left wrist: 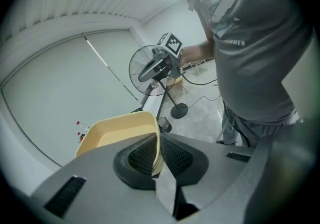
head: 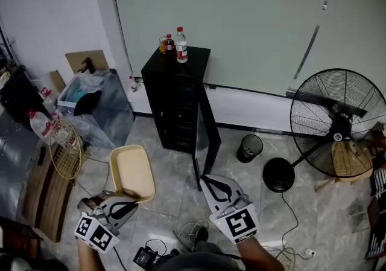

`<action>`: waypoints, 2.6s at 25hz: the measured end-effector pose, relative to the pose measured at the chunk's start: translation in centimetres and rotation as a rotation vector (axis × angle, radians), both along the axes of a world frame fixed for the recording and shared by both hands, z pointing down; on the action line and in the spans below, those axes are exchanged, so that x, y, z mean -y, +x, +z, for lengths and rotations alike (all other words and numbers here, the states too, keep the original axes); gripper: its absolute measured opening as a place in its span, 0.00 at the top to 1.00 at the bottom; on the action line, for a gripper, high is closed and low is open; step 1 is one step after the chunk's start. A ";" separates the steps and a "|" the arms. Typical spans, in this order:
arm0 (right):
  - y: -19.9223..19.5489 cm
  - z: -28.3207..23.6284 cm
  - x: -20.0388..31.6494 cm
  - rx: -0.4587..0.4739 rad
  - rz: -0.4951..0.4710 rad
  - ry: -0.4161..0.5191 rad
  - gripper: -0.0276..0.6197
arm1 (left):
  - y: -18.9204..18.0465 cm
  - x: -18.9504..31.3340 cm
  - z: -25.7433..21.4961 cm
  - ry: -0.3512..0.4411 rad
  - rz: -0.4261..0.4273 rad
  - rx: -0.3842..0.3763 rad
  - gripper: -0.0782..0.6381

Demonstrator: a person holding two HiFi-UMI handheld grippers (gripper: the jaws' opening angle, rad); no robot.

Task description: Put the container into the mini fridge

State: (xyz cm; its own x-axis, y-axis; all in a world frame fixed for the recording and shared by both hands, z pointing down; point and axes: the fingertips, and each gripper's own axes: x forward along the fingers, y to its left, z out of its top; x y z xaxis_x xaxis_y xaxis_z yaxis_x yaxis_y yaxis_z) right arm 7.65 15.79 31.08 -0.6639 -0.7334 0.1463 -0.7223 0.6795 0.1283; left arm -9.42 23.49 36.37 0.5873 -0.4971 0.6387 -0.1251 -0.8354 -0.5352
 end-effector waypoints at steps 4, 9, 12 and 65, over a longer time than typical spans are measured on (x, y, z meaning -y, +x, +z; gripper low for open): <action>-0.2 -0.1 2.1 0.023 -0.045 -0.033 0.92 | 0.7 2.2 -1.0 0.014 -0.032 0.004 0.84; -0.6 0.1 5.3 0.023 -0.094 -0.005 0.92 | 1.1 5.0 -1.3 0.024 -0.066 0.006 0.84; -1.3 0.4 6.7 0.030 -0.106 0.001 0.92 | 1.0 6.3 -1.2 0.025 -0.069 0.006 0.84; -13.4 14.3 41.8 -0.008 0.338 -0.080 0.91 | -6.4 47.4 21.1 -0.209 0.312 -0.049 0.84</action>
State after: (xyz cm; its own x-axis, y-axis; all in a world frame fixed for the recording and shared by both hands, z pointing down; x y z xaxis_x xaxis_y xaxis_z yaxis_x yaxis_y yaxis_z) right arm -5.77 -25.99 45.38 -0.3838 -0.8977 0.2165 -0.9076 0.4099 0.0910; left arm -15.77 -23.92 57.43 0.7223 -0.1510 0.6748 0.1315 -0.9280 -0.3485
